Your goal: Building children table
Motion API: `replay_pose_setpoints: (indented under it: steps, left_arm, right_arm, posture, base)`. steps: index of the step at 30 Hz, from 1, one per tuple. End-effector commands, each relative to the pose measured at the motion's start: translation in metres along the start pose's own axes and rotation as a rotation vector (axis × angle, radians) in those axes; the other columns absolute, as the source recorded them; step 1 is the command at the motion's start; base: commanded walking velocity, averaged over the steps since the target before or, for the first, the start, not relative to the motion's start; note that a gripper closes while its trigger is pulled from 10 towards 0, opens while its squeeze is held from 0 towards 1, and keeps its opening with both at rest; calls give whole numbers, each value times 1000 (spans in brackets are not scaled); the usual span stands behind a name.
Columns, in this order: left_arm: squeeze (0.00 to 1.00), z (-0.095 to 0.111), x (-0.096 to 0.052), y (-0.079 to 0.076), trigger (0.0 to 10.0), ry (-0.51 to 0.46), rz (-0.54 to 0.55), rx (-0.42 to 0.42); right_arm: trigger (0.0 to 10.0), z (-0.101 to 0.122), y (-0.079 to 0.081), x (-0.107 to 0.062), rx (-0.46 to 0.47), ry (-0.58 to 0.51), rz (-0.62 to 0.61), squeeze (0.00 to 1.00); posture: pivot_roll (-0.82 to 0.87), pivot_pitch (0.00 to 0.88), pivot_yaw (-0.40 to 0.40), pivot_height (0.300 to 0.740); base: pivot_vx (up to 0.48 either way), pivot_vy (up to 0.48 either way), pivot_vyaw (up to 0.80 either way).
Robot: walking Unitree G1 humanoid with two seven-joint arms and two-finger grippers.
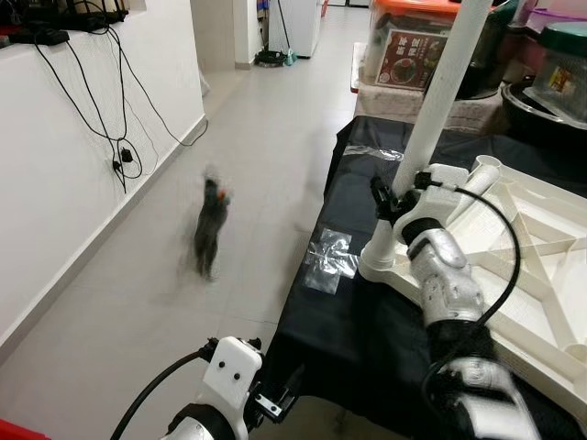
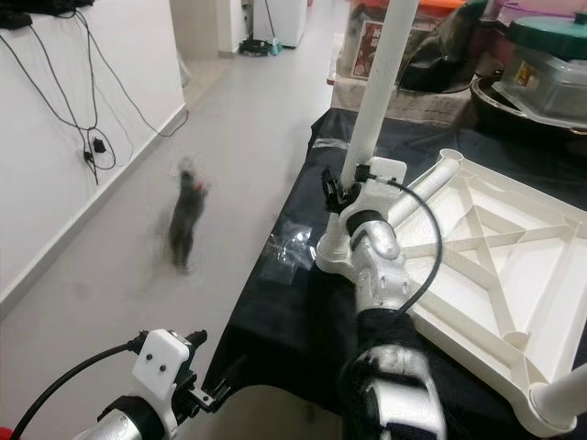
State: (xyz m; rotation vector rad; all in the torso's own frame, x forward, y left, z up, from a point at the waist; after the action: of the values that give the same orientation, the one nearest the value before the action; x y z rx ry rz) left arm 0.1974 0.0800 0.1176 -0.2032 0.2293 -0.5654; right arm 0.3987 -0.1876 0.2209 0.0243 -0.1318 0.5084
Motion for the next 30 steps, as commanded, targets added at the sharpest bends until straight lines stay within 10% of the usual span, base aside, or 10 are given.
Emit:
replay_pose_setpoints:
  steps: [1,14,15,21,25,30]
  left_arm:
    - [0,-3,-1,-2,10000,9,-10,-7]
    - [0,-4,-3,-3,10000,14,-5,-7]
    - [0,-4,-3,-3,10000,16,-6,-8]
    - [0,-5,-4,-3,10000,20,-6,-7]
    - [0,-6,-4,-2,10000,22,-8,-6]
    - [0,-6,-2,0,10000,20,-8,-5]
  right_arm:
    - [10000,-6,21,4,48,1,219,0]
    - [10000,-28,58,-4,46,98,702,0]
    - [667,-31,63,0,35,94,699,0]
    - [0,-27,70,12,-18,22,607,0]
    - [0,-29,49,23,-39,47,165,0]
    - [0,-41,4,-1,-159,175,-445,0]
  posture:
    - [158,85,-85,740]
    - [181,72,-94,740]
    - [183,70,-95,740]
    - [183,67,-92,740]
    - [169,66,-89,740]
    - [153,66,-86,740]
  base:
    - [0,0,0]
    - [0,0,0]
    - [0,0,0]
    - [0,0,0]
    - [0,0,0]
    - [0,0,0]
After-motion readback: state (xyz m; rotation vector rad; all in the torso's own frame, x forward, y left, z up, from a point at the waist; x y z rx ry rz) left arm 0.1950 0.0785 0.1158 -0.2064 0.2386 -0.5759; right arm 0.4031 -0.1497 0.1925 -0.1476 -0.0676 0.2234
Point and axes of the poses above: a point about 5 cm out from each wrist's last joint towards the gripper, its own x axis pointing out of the wrist towards the gripper, its own z axis along the axis of the wrist's last joint, y = z × x, the point moved 2 cm from there along x, pointing out of the wrist towards the gripper, and after that the axes turned 12 degrees about -x, right-handed, at the moved point
